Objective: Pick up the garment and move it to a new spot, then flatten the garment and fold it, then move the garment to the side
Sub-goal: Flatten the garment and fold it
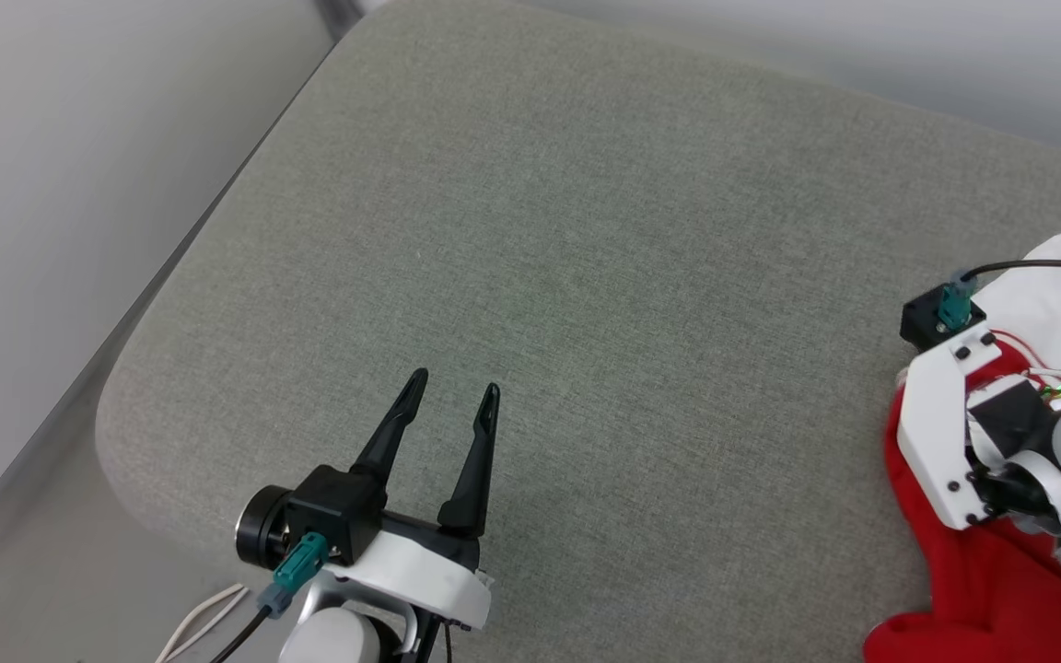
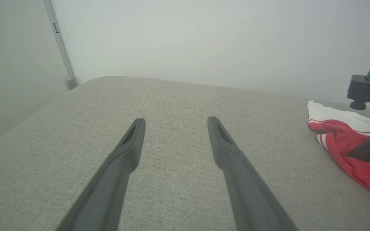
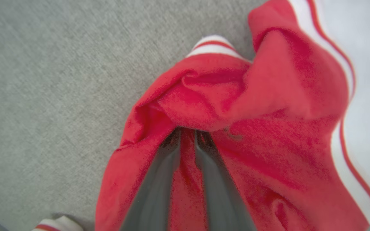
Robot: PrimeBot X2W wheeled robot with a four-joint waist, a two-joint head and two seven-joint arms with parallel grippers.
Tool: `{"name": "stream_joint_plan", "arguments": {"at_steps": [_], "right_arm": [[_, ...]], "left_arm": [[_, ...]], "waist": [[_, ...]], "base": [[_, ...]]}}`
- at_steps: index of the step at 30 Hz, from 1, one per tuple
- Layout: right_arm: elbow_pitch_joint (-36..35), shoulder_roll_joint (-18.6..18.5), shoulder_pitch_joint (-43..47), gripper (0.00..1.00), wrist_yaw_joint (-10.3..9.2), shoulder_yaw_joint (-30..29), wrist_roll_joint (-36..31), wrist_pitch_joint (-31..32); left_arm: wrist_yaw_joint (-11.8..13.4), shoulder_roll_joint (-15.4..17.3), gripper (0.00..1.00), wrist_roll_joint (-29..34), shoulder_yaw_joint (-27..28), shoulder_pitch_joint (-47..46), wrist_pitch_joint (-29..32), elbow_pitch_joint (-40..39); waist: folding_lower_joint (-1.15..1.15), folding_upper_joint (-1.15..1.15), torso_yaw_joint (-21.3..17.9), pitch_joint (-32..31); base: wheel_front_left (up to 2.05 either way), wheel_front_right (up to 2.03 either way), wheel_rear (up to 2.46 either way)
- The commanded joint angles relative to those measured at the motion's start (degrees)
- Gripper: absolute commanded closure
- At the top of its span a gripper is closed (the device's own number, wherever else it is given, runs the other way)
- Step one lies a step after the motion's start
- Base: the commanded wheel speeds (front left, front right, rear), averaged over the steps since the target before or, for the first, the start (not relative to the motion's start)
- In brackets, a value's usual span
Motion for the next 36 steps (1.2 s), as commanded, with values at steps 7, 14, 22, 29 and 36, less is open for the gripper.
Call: {"name": "stream_joint_plan", "arguments": {"at_steps": [7, 14, 22, 29, 36], "right_arm": [[0.36, 4.98, -5.48, 1.00, -0.04, -0.62, 2.10, -10.71], [4.51, 8.27, -8.89, 1.00, -0.04, -8.03, -4.47, -22.44], [7.46, 8.48, -0.57, 1.00, -0.04, -21.54, -13.99, -26.54], [4.89, 11.07, 13.38, 1.00, -0.04, -34.51, -13.42, -26.57], [5.01, 12.47, 20.00, 1.00, -0.04, -38.62, -14.56, -28.82]], "left_arm": [[-1.17, -0.38, 0.00, 1.89, 2.03, 1.09, -0.15, 1.02], [-1.92, -0.24, 0.00, 3.26, 3.63, 2.31, -0.15, 1.23], [-2.43, -0.36, 0.00, 4.02, 4.90, 4.31, -0.14, 0.87], [-2.41, -0.50, 0.00, 4.45, 6.21, 5.54, -0.15, 0.48], [-2.96, -0.36, 0.00, 4.94, 6.49, 3.93, -0.15, 1.24]], "waist": [[0.00, 0.00, -2.66, -3.63], [0.00, 0.00, -5.67, -7.35], [0.00, 0.00, -6.91, -9.39], [0.00, 0.00, -9.43, -8.96], [0.00, 0.00, -13.36, -8.24]], "base": [[0.00, 0.00, 0.00], [0.00, 0.00, 0.00], [0.00, 0.00, 0.00], [0.00, 0.00, 0.00], [0.00, 0.00, 0.00]]}}
